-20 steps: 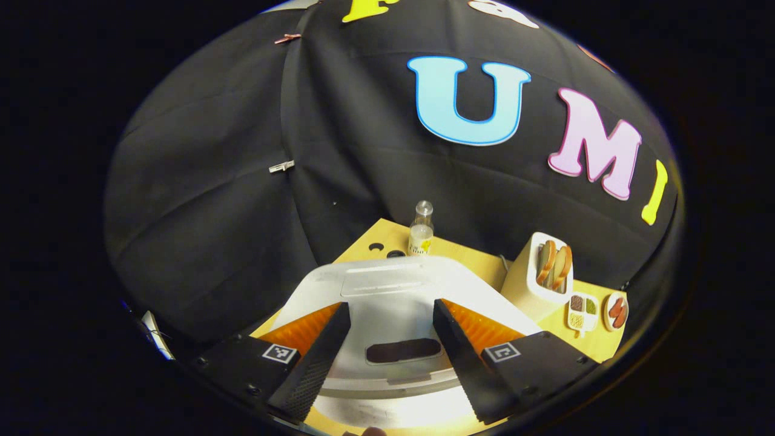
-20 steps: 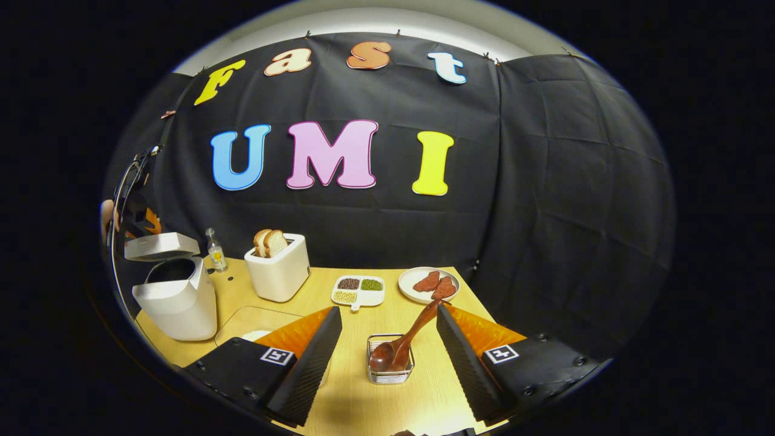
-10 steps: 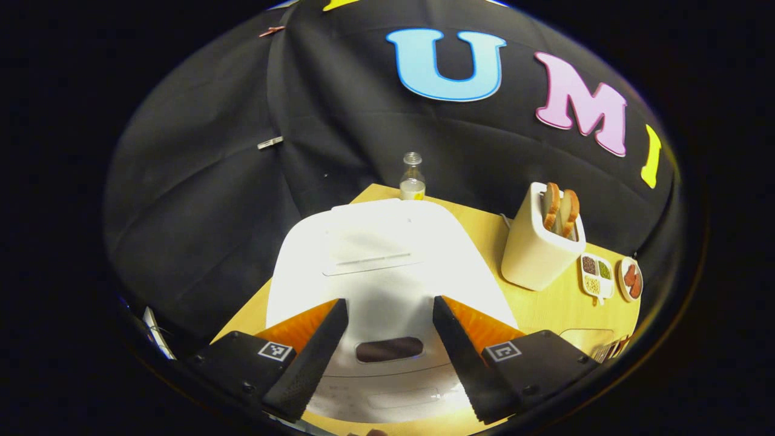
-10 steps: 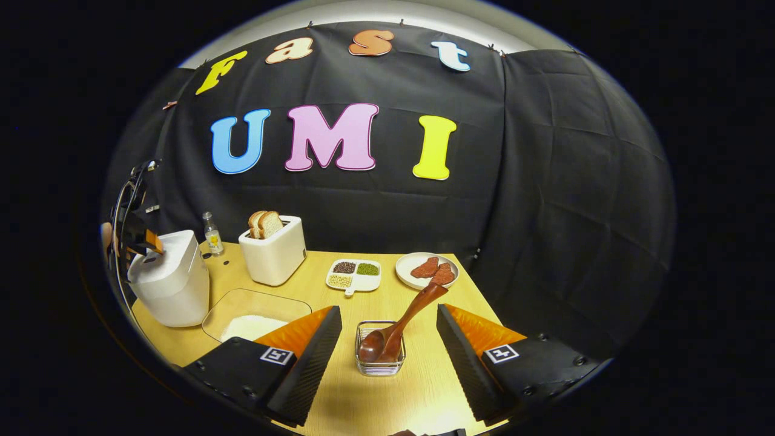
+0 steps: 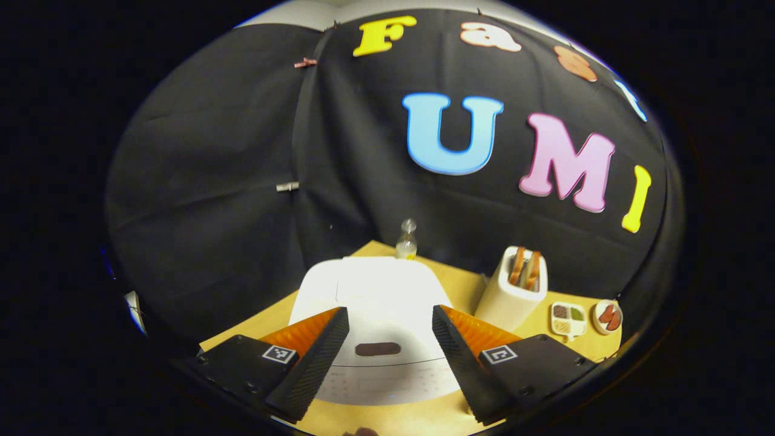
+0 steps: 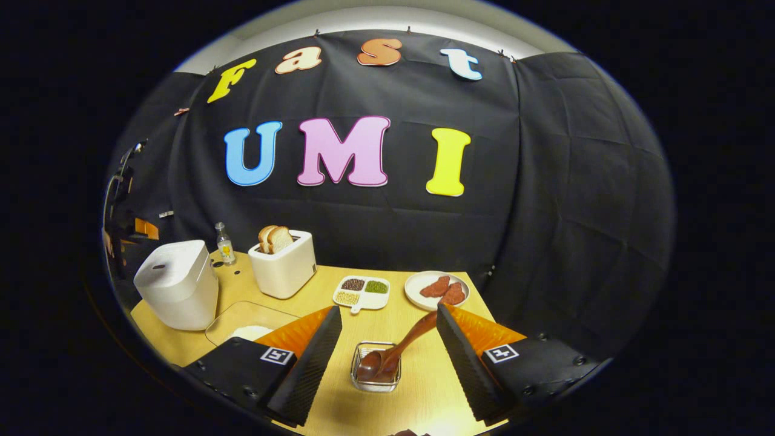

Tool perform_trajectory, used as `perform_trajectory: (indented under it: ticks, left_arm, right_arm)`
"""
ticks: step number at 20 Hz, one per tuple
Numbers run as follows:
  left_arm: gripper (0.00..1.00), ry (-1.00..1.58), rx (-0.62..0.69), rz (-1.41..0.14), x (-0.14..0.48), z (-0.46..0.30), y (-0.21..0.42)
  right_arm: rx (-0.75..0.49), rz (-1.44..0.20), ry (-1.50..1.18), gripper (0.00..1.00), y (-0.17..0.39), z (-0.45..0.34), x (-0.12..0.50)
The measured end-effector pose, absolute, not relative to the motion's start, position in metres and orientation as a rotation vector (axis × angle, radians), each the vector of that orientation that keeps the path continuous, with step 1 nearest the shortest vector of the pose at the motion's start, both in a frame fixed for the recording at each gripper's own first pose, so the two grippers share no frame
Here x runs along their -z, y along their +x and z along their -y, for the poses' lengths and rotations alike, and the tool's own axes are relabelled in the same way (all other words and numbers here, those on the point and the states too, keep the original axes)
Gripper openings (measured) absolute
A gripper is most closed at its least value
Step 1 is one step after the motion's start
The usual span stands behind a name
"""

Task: Close the left gripper, press the button to open the rice cooker; take a wooden spoon from the chopstick holder with the right hand, scoop a spoonful of rice and pour it into the rice cooker, then put the wooden spoon back into the chopstick holder.

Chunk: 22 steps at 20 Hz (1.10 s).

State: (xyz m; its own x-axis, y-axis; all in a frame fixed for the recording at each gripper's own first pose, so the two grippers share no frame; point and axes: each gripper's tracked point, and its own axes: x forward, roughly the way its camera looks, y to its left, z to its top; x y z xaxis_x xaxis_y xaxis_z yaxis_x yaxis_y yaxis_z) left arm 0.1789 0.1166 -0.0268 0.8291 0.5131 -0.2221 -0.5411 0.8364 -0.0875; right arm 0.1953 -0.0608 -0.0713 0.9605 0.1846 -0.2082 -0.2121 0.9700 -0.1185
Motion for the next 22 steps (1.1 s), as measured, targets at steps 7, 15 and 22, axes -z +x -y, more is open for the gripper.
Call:
perform_trajectory:
  ticks: [7,15,22]
  left_arm:
    - [0.95,-0.15,-0.444,-0.05,-0.04,-0.024,0.106]
    - [0.95,-0.082,-0.322,-0.086,-0.032,0.009,0.035]
    - [0.95,0.01,-0.247,-0.118,-0.008,0.01,0.0]
  right_arm:
    - [-0.256,-0.023,-0.137,0.98,0.207,0.033,-0.011]
    - [-0.112,-0.041,-0.171,0.98,0.096,0.053,-0.009]
    - [-0.068,-0.091,-0.063,0.98,0.041,0.046,0.012]
